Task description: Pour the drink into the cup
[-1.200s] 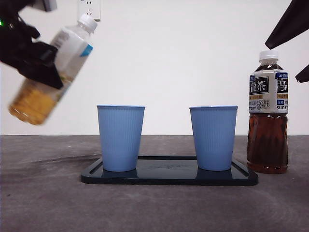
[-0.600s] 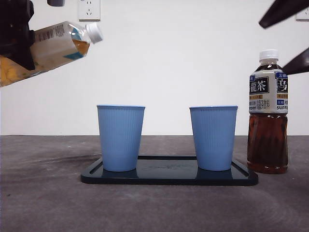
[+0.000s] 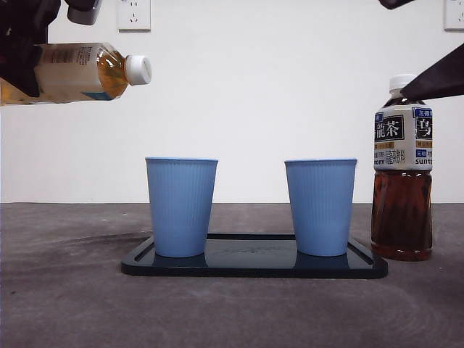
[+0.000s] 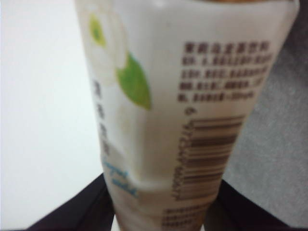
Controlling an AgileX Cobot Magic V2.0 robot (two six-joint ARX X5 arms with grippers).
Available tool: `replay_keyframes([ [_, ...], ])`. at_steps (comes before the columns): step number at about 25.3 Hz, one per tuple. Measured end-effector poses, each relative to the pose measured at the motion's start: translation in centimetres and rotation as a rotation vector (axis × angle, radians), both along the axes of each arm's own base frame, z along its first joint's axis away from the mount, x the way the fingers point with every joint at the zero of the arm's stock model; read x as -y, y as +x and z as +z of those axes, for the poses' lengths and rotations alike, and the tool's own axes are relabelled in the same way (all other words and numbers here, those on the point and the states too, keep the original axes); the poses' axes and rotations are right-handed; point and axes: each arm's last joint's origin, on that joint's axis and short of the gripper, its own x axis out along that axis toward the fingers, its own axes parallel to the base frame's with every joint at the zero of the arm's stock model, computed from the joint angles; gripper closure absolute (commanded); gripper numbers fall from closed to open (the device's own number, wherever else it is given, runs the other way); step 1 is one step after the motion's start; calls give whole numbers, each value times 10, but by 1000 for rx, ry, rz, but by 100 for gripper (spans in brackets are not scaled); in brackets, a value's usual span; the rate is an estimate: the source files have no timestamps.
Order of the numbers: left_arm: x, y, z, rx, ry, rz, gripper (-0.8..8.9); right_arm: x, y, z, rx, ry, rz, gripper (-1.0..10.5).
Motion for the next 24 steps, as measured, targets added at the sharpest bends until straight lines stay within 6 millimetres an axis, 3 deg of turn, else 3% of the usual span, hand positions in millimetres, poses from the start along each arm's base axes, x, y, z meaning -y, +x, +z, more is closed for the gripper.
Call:
replay_keyframes([
  [16, 21, 13, -26, -80, 149, -9, 662, -4, -3, 0, 1, 0, 41, 528],
  [24, 23, 15, -26, -60, 137, -8, 663, -4, -3, 0, 4, -1, 44, 528],
])
